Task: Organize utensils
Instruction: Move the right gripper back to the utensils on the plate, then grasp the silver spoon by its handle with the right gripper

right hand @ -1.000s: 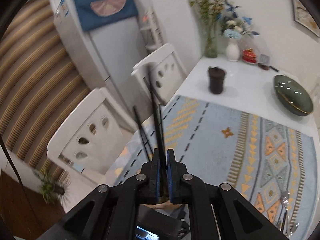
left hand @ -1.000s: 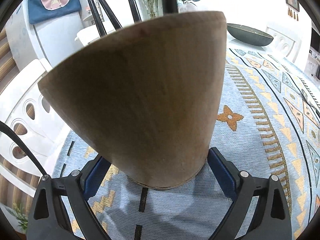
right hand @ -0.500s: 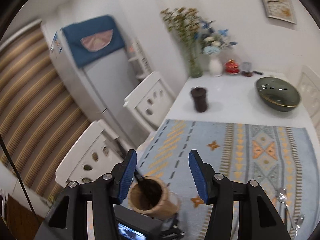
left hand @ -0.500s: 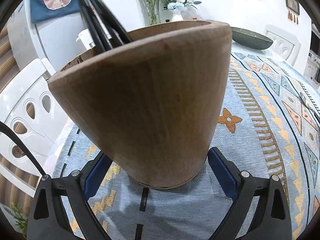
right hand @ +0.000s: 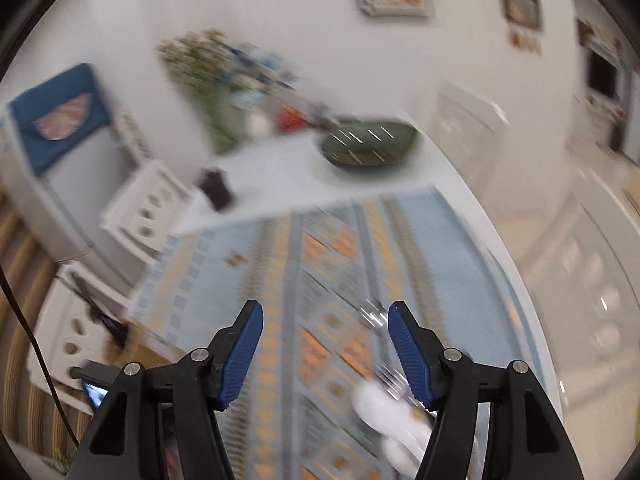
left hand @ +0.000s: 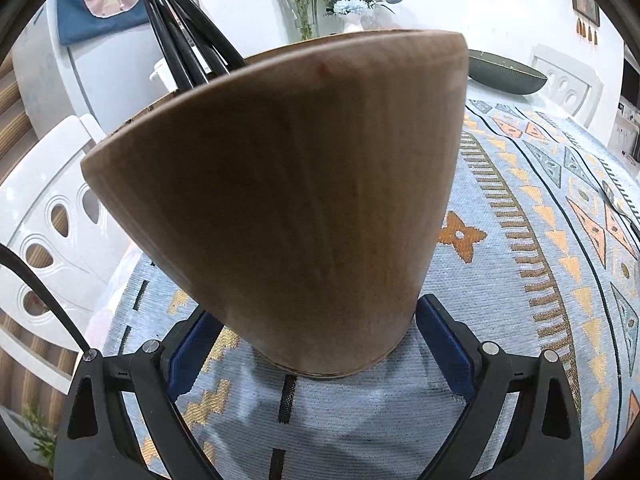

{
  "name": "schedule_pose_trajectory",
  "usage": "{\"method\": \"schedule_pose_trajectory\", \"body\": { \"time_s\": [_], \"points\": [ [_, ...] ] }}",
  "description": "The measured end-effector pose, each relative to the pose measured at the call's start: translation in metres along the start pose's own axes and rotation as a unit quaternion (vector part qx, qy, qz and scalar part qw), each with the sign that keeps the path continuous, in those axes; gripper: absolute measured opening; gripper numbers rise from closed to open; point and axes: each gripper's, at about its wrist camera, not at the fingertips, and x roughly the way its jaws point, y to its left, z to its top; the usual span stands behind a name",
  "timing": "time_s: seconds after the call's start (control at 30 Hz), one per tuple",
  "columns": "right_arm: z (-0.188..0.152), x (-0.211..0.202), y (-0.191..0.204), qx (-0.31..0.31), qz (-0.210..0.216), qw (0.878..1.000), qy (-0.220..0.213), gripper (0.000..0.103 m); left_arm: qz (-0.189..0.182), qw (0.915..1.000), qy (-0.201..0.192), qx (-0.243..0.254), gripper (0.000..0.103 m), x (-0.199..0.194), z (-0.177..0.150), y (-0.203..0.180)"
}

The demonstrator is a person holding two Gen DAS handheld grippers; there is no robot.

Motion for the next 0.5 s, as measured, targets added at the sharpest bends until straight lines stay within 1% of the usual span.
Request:
{"method": "schedule_pose_trajectory", "body": {
  "time_s": [0.1,0.17,0.27,0.4,0.5],
  "points": [
    [-0.018,0.02,-0.031,0.035,-0.019,0.998,0.04,0.063,-0.001,1.0,0.003,0.0,0.097,0.003,0.003,-0.002],
    [-0.028,0.037,-0.056,0.069,-0.026,0.995,0.067,0.062,-0.004,1.0,0.006,-0.001,0.097,0.007,0.005,-0.002],
    [-0.038,0.056,-0.08,0.097,-0.023,0.991,0.085,0.052,-0.003,1.0,0.007,0.0,0.097,0.012,0.005,0.0],
    [-0.034,0.084,-0.085,0.101,-0.025,0.989,0.106,0.05,-0.001,1.0,0.006,0.0,0.097,0.014,0.006,-0.002],
    [-0.021,0.11,-0.07,0.08,-0.024,0.99,0.116,0.049,0.0,1.0,0.006,0.001,0.097,0.014,0.005,-0.005]
  ]
}}
